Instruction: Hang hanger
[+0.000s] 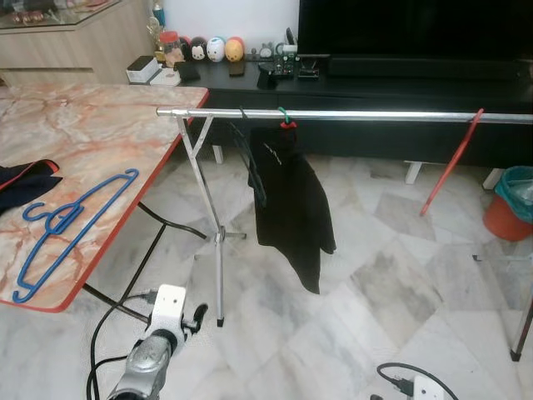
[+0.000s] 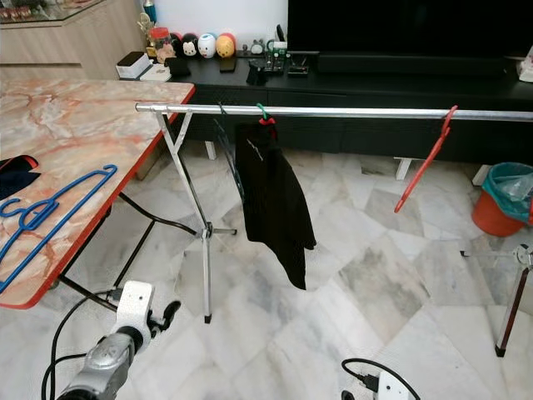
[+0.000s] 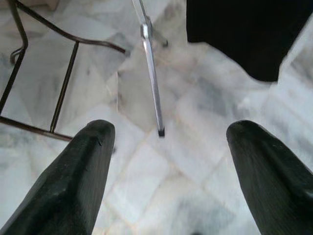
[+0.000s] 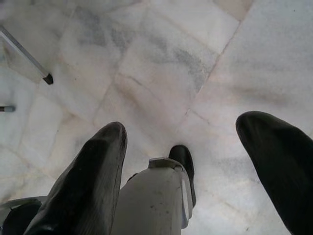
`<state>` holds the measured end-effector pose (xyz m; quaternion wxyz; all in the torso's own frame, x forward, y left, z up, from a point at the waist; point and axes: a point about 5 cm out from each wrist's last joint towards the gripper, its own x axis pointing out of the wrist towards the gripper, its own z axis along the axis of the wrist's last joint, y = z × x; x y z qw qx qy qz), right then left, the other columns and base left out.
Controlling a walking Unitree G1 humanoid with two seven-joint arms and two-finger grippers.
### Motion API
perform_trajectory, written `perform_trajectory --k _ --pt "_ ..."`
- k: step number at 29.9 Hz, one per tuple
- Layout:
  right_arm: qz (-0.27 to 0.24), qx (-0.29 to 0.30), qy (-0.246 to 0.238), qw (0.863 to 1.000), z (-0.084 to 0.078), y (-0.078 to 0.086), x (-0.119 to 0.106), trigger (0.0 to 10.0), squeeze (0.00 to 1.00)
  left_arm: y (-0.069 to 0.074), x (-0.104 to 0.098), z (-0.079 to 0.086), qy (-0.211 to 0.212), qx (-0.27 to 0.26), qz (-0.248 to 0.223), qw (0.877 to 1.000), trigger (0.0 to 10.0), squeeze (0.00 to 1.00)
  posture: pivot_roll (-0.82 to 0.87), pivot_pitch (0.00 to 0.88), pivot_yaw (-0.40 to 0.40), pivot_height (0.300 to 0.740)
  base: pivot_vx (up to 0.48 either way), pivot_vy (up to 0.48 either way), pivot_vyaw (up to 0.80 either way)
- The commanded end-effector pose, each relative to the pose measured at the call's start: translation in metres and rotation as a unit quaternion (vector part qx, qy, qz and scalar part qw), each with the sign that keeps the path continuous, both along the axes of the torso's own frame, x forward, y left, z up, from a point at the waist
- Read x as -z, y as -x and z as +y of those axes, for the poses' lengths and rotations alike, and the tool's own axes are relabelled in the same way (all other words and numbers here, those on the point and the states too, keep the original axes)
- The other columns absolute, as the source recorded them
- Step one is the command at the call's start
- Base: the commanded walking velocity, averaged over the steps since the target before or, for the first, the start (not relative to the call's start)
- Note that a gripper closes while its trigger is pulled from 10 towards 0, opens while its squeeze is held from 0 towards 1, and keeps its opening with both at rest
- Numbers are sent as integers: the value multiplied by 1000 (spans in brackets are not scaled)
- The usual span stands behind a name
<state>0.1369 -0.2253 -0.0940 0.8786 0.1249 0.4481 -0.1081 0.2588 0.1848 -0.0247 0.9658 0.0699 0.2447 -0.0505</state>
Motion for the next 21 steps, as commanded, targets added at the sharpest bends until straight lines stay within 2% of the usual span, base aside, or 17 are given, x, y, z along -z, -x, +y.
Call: perform_trajectory --k 1,7,19,21 --pt "2 5 2 1000 -1 4 1 10000 0 7 7 0 -8 3 20 1000 10000 0 -14 0 50 740 0 -420 0" --pt "3 7 6 1000 -1 4 1 10000 0 17 16 -3 -12 7 44 999 10000 0 -16 0 51 740 0 -421 0" --pt "1 20 11 1000 -2 4 1 10000 0 20 19 1 -14 -2 53 999 10000 0 -15 0 53 740 0 -419 0" --pt "4 20 10 1000 -2 4 1 10000 0 21 19 3 -16 -6 56 998 10000 0 -13 0 52 740 0 -418 -800"
